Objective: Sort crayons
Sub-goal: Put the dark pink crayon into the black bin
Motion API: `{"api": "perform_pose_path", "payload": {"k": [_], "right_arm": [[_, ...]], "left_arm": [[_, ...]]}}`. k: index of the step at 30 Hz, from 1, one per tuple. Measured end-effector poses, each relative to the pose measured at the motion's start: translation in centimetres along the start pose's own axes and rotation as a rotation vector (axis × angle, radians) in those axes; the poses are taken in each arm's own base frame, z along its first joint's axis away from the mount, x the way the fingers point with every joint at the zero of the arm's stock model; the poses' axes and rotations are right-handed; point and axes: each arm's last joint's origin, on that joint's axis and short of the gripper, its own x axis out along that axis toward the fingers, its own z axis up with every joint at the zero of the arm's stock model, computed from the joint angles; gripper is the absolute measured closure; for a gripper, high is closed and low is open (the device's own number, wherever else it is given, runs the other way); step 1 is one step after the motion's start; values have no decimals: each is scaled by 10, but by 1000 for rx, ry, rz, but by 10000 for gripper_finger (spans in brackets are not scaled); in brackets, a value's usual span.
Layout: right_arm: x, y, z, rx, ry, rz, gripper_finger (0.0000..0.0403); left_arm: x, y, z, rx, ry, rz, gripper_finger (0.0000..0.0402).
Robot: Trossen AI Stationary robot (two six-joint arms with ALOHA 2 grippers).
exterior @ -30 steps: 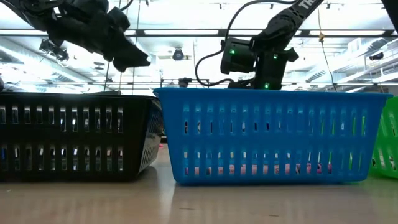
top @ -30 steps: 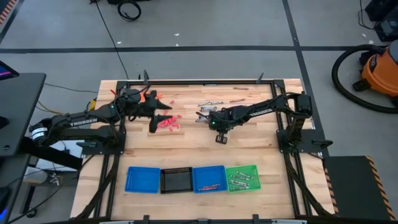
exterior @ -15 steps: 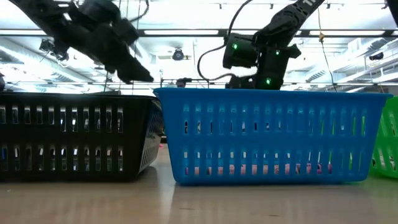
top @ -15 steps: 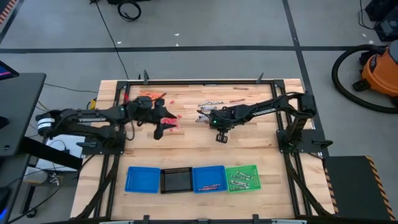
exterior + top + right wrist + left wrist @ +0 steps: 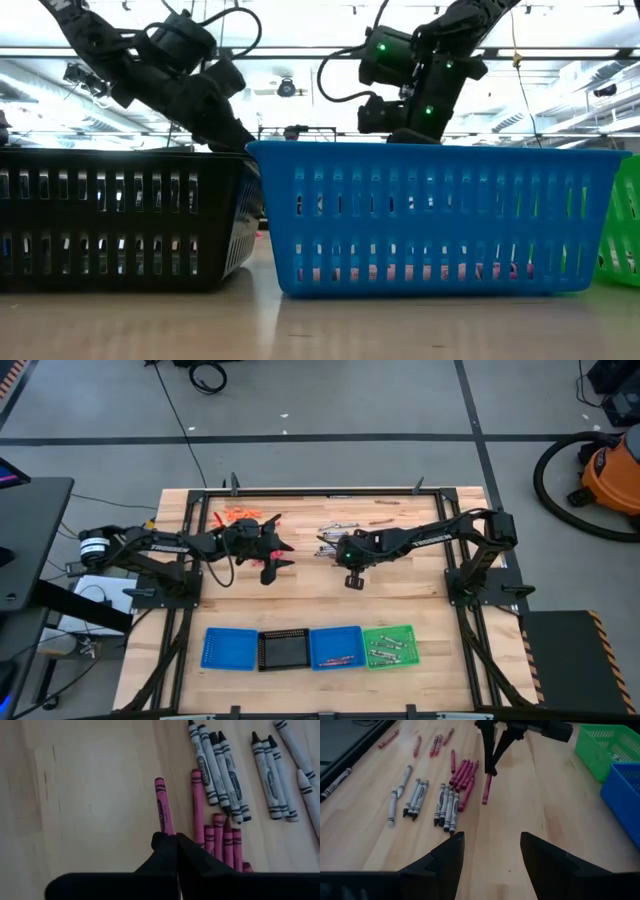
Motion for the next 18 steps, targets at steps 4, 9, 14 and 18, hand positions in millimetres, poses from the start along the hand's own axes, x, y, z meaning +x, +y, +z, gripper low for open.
{"api": "perform_pose_path", "payload": {"k": [4, 9, 14, 18], "right_arm": [[-1, 2, 3, -8, -28, -3, 396], [-1, 2, 7, 1, -70, -1, 396], [-6, 2, 11, 10, -117, 13, 396], [-17, 4, 17, 14, -187, 30, 396]], "left_arm": [[0, 0, 0, -7, -1, -1, 196], [1, -5, 1, 1, -11, -17, 196], [9, -13, 4, 31, -58, -50, 196], [18, -14, 1, 45, -66, -51, 196]]}}
